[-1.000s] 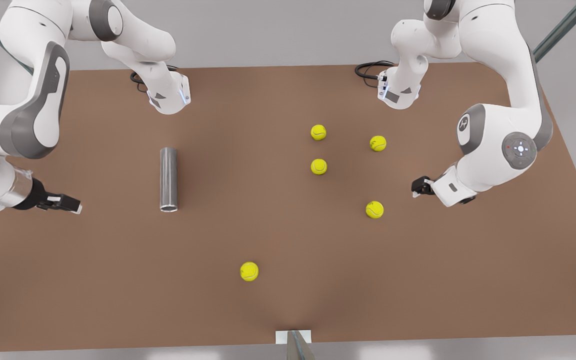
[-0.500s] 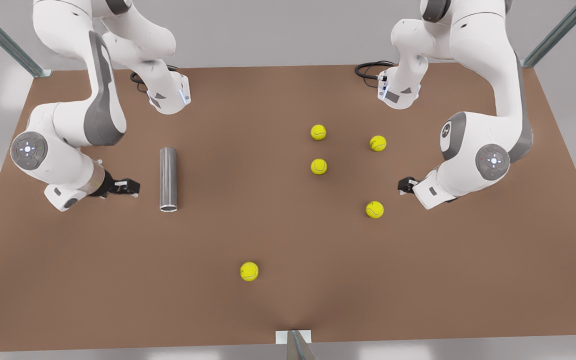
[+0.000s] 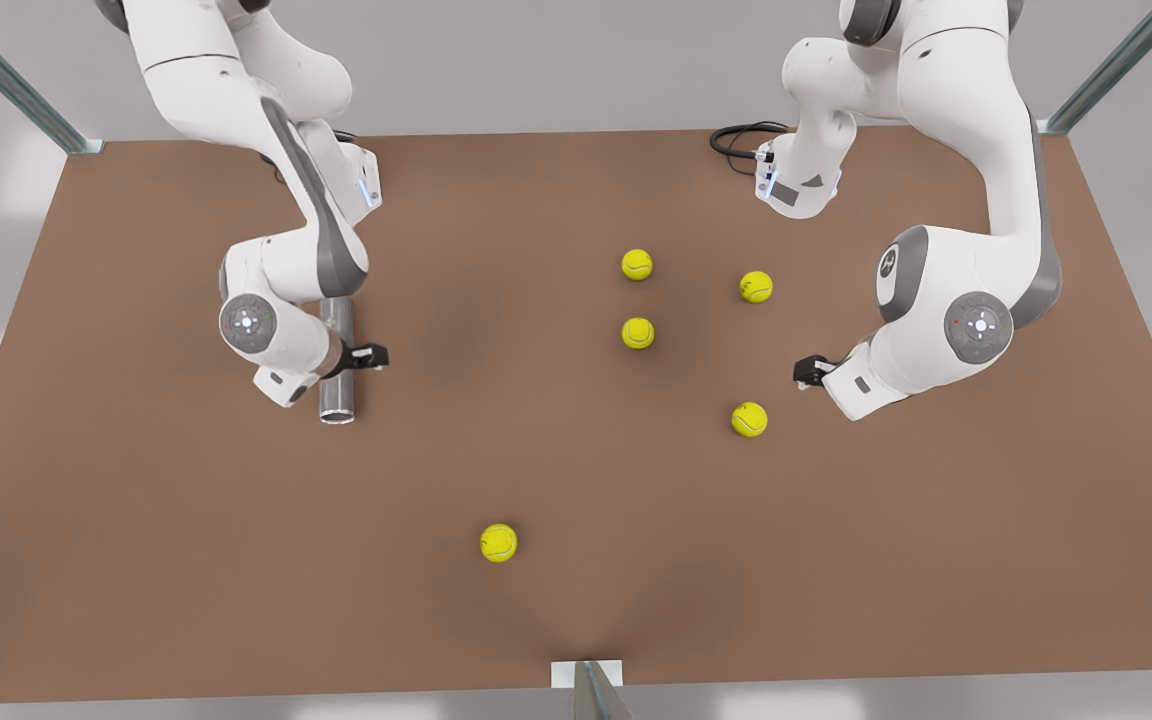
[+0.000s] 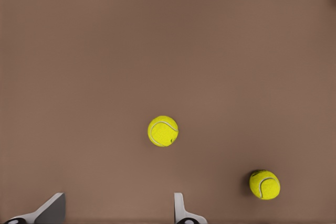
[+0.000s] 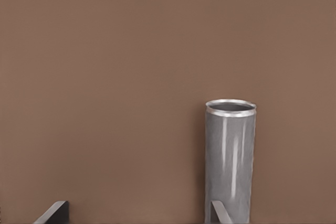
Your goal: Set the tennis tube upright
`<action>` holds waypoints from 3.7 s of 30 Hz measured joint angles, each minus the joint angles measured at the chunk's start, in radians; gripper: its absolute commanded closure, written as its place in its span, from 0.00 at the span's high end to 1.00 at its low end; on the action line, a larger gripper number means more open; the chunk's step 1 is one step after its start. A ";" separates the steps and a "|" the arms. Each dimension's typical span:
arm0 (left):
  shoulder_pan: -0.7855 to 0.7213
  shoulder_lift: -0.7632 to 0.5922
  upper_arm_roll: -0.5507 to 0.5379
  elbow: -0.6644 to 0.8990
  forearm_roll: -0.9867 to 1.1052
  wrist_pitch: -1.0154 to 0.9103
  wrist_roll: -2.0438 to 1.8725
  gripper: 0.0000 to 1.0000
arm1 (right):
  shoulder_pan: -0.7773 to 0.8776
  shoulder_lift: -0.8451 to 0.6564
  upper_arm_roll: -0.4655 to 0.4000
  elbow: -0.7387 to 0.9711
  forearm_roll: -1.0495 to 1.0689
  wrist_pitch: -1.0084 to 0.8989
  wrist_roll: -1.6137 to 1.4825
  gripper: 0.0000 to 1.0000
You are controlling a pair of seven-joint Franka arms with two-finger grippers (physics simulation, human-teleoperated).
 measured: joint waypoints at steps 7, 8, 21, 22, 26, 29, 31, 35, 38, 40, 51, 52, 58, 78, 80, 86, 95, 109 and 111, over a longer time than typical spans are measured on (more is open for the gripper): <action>-0.002 0.001 0.000 0.003 -0.001 0.000 -0.012 1.00 | -0.046 0.003 -0.005 -0.153 0.018 0.076 0.056 1.00; -0.004 0.001 0.000 0.003 0.000 0.000 -0.014 1.00 | -0.046 0.018 -0.006 -0.163 0.008 0.091 0.065 1.00; -0.006 -0.007 0.000 0.002 0.000 -0.006 -0.029 1.00 | -0.053 0.135 -0.035 -0.243 -0.192 0.233 0.167 1.00; -0.006 -0.008 0.000 0.002 0.000 -0.007 -0.030 1.00 | -0.050 0.141 -0.035 -0.243 -0.195 0.243 0.172 1.00; -0.010 -0.007 0.000 0.002 0.000 -0.009 -0.034 1.00 | -0.048 0.151 -0.033 -0.269 -0.202 0.276 0.189 1.00; -0.012 -0.007 0.000 0.002 -0.001 -0.010 -0.037 1.00 | -0.048 0.150 -0.033 -0.292 -0.204 0.301 0.199 0.92; -0.012 -0.007 0.000 0.002 0.000 -0.010 -0.039 1.00 | -0.050 0.151 -0.033 -0.298 -0.203 0.312 0.201 0.77; -0.012 -0.008 0.000 0.002 0.000 -0.012 -0.041 1.00 | -0.050 0.159 -0.034 -0.303 -0.200 0.327 0.199 0.77; -0.012 -0.008 0.000 0.002 -0.001 -0.015 -0.043 1.00 | -0.050 0.164 -0.034 -0.298 -0.201 0.333 0.200 0.81; -0.012 -0.008 0.000 0.002 -0.001 -0.015 -0.044 1.00 | -0.060 0.160 -0.036 -0.275 -0.201 0.329 0.195 0.81; -0.012 -0.015 0.000 0.010 -0.001 -0.025 -0.050 1.00 | -0.077 0.257 -0.036 0.121 -0.198 0.036 0.069 0.85; -0.012 -0.014 0.000 0.011 -0.001 -0.026 -0.051 1.00 | -0.074 0.262 -0.036 0.113 -0.197 0.026 0.066 0.90; -0.013 -0.005 0.000 0.009 0.001 -0.025 -0.054 1.00 | -0.029 0.304 -0.026 0.068 -0.135 0.038 0.128 1.00; -0.021 -0.020 -0.002 0.015 -0.007 -0.068 -0.073 1.00 | 0.027 0.335 -0.024 0.226 -0.147 0.077 0.317 0.50; -0.021 -0.019 -0.002 0.015 -0.007 -0.072 -0.075 1.00 | 0.026 0.353 -0.020 0.350 -0.169 0.019 0.280 0.51; -0.021 -0.017 -0.002 0.015 -0.007 -0.076 -0.082 1.00 | 0.034 0.416 0.156 0.528 -0.331 -0.072 0.127 0.51; -0.022 -0.017 -0.002 0.014 -0.007 -0.078 -0.088 1.00 | 0.225 0.671 0.182 0.856 -0.450 -0.061 -0.172 0.50; -0.029 -0.018 -0.002 0.014 -0.004 -0.078 -0.099 1.00 | 0.274 0.698 0.189 0.840 -0.476 0.108 -0.623 0.45; -0.029 -0.018 -0.002 0.014 -0.004 -0.078 -0.100 1.00 | 0.304 0.716 0.189 0.836 -0.478 0.143 -0.691 0.45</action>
